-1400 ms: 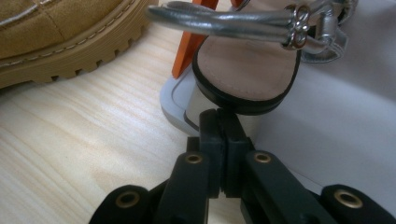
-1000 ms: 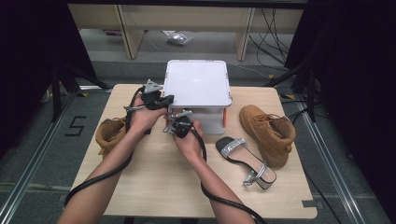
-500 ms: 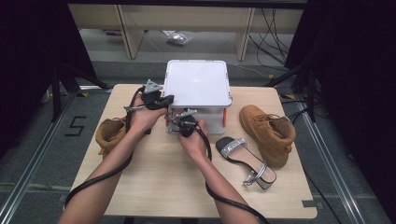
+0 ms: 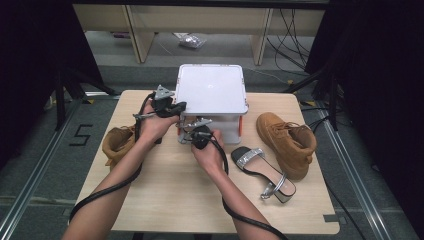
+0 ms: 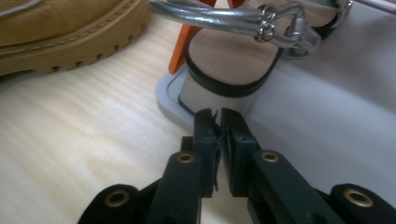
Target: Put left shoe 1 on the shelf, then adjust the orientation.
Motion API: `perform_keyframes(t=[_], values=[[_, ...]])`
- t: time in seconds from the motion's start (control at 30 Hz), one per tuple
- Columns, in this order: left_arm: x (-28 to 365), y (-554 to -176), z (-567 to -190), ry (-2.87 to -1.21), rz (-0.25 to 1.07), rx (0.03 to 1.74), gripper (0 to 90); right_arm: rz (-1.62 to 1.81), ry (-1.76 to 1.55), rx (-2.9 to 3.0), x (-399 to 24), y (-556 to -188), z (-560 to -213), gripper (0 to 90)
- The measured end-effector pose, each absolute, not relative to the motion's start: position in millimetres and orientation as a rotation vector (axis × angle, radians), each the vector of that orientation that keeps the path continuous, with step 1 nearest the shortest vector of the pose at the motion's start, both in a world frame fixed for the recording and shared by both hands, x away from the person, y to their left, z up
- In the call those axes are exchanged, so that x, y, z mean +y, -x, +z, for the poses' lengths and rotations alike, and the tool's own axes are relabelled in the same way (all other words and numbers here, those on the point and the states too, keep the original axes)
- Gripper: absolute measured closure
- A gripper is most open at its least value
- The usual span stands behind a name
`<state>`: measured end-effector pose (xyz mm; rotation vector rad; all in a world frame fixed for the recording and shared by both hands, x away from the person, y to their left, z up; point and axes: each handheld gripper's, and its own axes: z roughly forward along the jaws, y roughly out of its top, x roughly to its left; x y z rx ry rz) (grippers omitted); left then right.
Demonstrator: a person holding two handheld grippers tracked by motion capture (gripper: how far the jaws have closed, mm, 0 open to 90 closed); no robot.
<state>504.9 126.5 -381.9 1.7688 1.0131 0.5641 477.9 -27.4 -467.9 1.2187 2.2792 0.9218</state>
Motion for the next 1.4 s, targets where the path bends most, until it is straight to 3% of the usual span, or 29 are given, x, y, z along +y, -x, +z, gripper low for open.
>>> perform_keyframes(t=[0.4, 0.77, 1.4], values=[[126, -505, -381, -1.773, 0.57, 1.02, 89.1, 0.889, -1.251, 2.353, -74, -445, -447, 63.4], [125, -505, -381, -1.775, 0.573, 1.019, 89.1, 0.805, -1.283, 2.407, -120, -425, -438, 52.6], [125, -504, -381, -1.782, 0.576, 1.021, 89.1, 0.714, -1.355, 2.432, -183, -405, -431, 45.2]])
